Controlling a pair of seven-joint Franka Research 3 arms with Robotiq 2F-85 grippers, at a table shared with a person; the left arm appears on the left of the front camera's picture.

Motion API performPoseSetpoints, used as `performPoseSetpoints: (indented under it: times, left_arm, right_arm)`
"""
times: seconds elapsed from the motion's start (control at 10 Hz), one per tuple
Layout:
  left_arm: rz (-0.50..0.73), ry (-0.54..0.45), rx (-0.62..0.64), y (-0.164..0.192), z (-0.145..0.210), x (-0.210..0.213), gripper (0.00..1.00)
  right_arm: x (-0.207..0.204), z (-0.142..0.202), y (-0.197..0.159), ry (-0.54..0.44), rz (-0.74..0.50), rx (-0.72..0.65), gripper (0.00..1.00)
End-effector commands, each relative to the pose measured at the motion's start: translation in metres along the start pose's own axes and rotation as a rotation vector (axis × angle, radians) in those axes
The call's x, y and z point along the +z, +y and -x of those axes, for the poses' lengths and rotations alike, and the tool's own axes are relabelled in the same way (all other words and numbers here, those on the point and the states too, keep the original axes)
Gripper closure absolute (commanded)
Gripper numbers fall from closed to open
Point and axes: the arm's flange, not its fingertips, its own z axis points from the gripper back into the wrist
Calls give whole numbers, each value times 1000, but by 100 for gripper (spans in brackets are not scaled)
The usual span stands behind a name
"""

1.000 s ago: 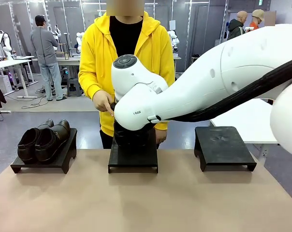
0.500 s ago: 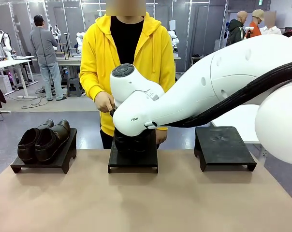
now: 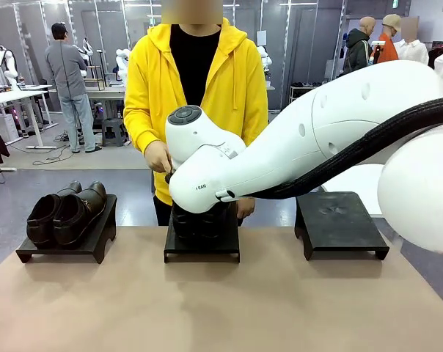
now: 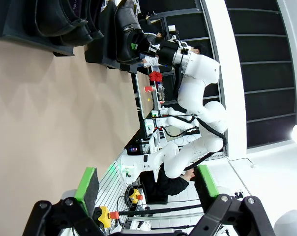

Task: Place the shoes on the stand as instructed by the person.
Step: Pick up another pair of Shoes and place it on the Shoes Stand indicated by the person.

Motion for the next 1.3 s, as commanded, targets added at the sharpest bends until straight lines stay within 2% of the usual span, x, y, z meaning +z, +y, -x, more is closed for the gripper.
performPoseSetpoints:
  times: [0.0, 0.2, 0.3, 0.5, 0.8, 0.9, 1.2]
  left_arm:
    - [-4, 3, 0, -3, 3, -1, 0]
    - [-4, 3, 0, -3, 3, -1, 0]
    - [-4, 3, 0, -3, 3, -1, 0]
    - [-4, 3, 0, -3, 3, -1, 0]
    - [-4, 3, 0, -3, 3, -1, 0]
    - [-4, 3, 0, -3, 3, -1, 0]
    - [-4, 3, 0, -3, 3, -1, 0]
  right_arm:
    - [3, -8, 3, -23, -7, -7, 93]
    - [2, -11, 3, -9, -11, -6, 93]
    - [0, -13, 2, -3, -13, -14, 84]
    - [0, -14, -1, 4, -17, -19, 58]
    - [3, -13, -5, 12, -21, -2, 5]
    - [6, -11, -8, 9, -27, -6, 0]
    - [20, -2, -15, 16, -54, 4, 0]
